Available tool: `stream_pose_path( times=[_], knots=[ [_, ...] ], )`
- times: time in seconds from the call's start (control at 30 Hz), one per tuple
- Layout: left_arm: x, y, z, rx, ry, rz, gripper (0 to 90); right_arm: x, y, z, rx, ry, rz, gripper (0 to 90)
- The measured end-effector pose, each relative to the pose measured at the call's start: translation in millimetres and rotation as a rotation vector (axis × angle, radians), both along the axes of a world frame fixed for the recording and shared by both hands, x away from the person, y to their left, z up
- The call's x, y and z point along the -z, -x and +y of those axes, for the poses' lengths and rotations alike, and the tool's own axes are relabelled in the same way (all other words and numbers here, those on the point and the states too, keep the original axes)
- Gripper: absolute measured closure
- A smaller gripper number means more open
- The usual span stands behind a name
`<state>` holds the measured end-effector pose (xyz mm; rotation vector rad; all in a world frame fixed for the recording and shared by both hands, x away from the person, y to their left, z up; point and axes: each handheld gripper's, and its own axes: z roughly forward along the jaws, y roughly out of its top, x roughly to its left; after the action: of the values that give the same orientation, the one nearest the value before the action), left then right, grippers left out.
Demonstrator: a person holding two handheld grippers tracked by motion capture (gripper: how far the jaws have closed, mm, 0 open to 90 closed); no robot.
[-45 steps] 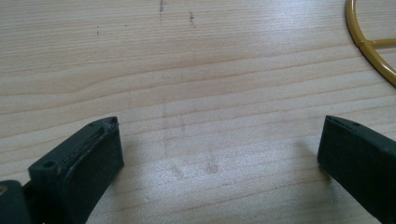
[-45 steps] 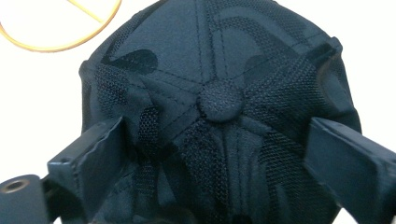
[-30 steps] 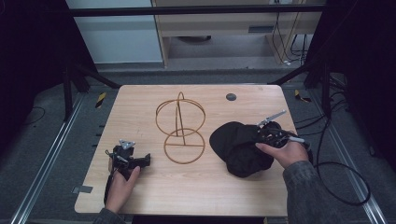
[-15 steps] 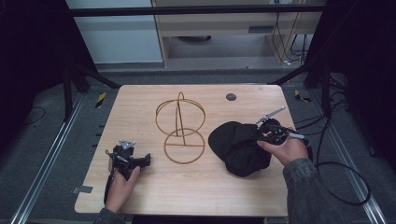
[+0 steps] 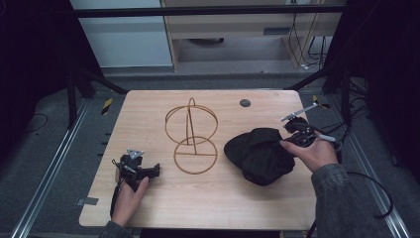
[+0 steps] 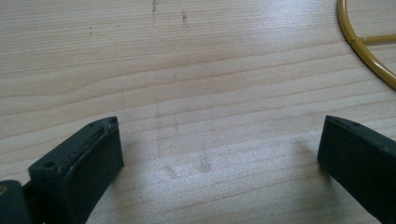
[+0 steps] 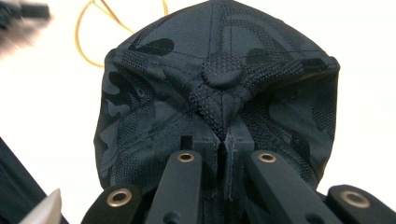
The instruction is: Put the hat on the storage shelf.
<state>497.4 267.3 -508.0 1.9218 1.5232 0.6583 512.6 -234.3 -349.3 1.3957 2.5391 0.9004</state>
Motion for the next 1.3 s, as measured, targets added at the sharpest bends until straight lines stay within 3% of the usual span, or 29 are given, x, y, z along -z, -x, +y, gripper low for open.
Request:
stream_pose_path(
  times=[0.3,0.53,0.87,1.03,1.3],
  knots=[
    [0.0,0.2,-0.3,0.003,0.0,0.0,0.0,-30.2,18.7,-23.6,0.079,-0.128,-0.11,86.2],
    [0.0,0.2,-0.3,0.003,0.0,0.0,0.0,-46.9,31.4,-36.7,0.125,-0.186,-0.17,86.2],
    [0.0,0.2,-0.3,0.003,0.0,0.0,0.0,-78.4,42.6,-41.2,0.143,-0.206,-0.245,86.8],
    [0.0,0.2,-0.3,0.003,0.0,0.0,0.0,-85.2,41.9,-39.4,0.147,-0.201,-0.26,87.0],
    [0.2,0.1,-0.6,0.001,0.003,-0.002,0.0,-100.7,40.2,-32.9,0.163,-0.259,-0.312,87.0]
  ],
)
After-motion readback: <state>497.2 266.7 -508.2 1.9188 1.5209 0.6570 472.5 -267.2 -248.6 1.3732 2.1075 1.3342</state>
